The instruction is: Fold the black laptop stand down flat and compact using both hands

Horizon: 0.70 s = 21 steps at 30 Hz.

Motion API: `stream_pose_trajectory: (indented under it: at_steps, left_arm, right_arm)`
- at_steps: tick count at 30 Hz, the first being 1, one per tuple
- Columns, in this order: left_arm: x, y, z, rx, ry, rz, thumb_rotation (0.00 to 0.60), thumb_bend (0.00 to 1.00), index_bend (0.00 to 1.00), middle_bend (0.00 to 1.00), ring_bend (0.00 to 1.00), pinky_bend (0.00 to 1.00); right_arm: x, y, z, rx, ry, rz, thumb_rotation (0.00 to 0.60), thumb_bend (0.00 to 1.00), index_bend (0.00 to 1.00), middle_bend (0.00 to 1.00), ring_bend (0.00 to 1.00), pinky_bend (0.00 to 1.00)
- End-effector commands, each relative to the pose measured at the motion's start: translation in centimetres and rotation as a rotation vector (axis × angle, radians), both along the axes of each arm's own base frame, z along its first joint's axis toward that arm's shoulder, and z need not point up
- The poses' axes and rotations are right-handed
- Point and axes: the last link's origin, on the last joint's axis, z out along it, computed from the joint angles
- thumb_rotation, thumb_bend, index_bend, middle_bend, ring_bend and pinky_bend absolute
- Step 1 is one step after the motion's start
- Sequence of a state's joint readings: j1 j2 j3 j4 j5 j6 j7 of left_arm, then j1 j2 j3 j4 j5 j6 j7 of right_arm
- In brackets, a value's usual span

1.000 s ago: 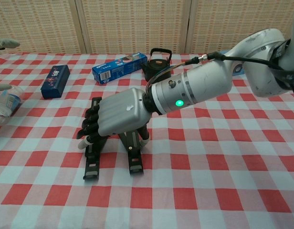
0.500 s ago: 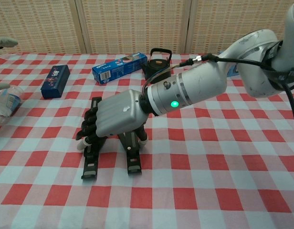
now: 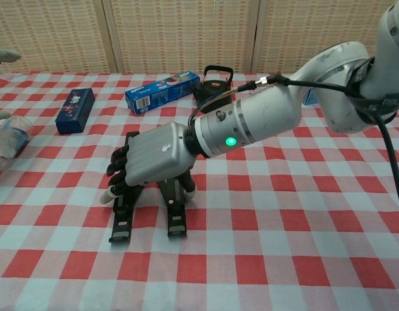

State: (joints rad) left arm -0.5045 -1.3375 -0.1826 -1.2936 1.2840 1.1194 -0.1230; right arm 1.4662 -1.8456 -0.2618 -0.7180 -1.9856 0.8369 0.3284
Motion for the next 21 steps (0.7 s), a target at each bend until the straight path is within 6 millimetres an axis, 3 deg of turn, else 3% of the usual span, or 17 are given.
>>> stream_pose_trajectory:
  at_steps: [1, 13, 21]
  left_arm:
    - [-0.03, -0.02, 0.04, 0.000, 0.000, 0.000, 0.600, 0.26, 0.00, 0.00, 0.00, 0.18]
    - [0.13, -0.11, -0.06, -0.003, 0.000, -0.009, 0.600, 0.26, 0.00, 0.00, 0.00, 0.18]
    - [0.18, -0.20, -0.29, -0.007, 0.003, -0.012, 0.600, 0.26, 0.00, 0.00, 0.00, 0.18]
  right_arm:
    - [0.07, 0.08, 0.00, 0.009, -0.010, -0.002, 0.600, 0.00, 0.09, 0.20, 0.00, 0.00]
    - [-0.16, -0.04, 0.31, 0.023, -0.045, -0.017, 0.600, 0.03, 0.30, 0.37, 0.01, 0.01]
    - [-0.48, -0.09, 0.55, 0.034, -0.089, -0.037, 0.600, 0.05, 0.43, 0.47, 0.12, 0.11]
